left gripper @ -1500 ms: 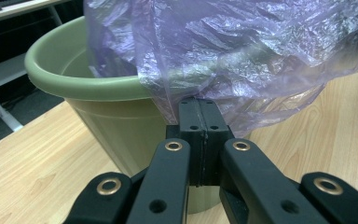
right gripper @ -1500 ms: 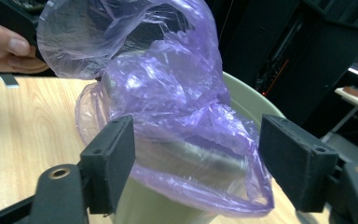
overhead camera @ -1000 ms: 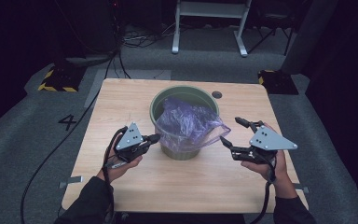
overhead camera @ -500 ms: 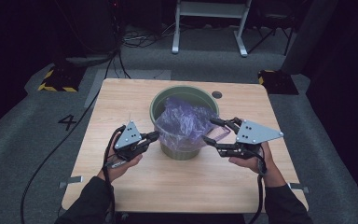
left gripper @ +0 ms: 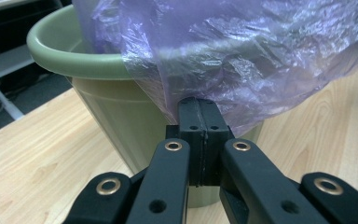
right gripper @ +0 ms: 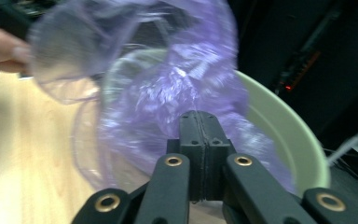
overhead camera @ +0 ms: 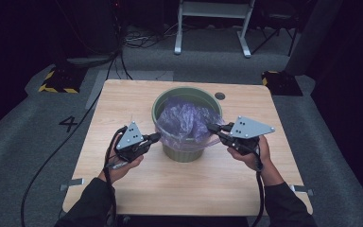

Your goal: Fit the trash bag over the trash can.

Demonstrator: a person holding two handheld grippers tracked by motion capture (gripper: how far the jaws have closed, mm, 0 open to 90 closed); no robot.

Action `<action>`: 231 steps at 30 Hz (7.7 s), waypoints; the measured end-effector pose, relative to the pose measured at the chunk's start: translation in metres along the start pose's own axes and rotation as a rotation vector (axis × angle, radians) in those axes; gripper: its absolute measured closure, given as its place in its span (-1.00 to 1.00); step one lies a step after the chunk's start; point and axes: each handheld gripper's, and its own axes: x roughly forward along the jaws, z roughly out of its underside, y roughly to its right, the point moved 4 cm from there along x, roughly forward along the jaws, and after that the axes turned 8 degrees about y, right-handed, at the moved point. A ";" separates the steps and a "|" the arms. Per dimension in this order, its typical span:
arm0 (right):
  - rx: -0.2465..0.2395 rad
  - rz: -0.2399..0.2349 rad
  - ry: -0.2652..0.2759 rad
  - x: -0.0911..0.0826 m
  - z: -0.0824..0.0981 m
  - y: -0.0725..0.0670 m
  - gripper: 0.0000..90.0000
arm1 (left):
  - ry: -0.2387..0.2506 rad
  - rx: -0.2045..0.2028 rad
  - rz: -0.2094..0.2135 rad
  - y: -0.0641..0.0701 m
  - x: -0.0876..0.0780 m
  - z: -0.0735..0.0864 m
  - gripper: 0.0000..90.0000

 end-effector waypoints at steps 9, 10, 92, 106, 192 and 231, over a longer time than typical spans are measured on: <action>0.121 0.191 -0.005 -0.007 0.009 0.034 1.00 | -0.016 -0.033 0.008 -0.009 -0.005 0.004 1.00; 0.138 0.203 -0.004 -0.008 0.011 0.038 1.00 | -0.015 -0.038 0.008 -0.010 -0.005 0.005 0.99; 0.273 0.194 -0.055 -0.003 0.037 0.056 0.94 | 0.167 0.090 0.056 0.034 -0.043 -0.058 -0.66; 0.282 0.212 -0.070 -0.003 0.038 0.059 0.94 | 0.109 0.142 0.146 0.054 -0.021 -0.077 -0.66; 0.545 0.180 -0.237 0.044 0.116 0.087 0.93 | -0.211 -0.261 -0.028 -0.111 0.066 0.047 1.00; 0.175 0.004 -0.087 -0.009 0.066 0.020 -0.16 | -0.063 0.028 -0.012 -0.032 -0.012 0.006 -0.40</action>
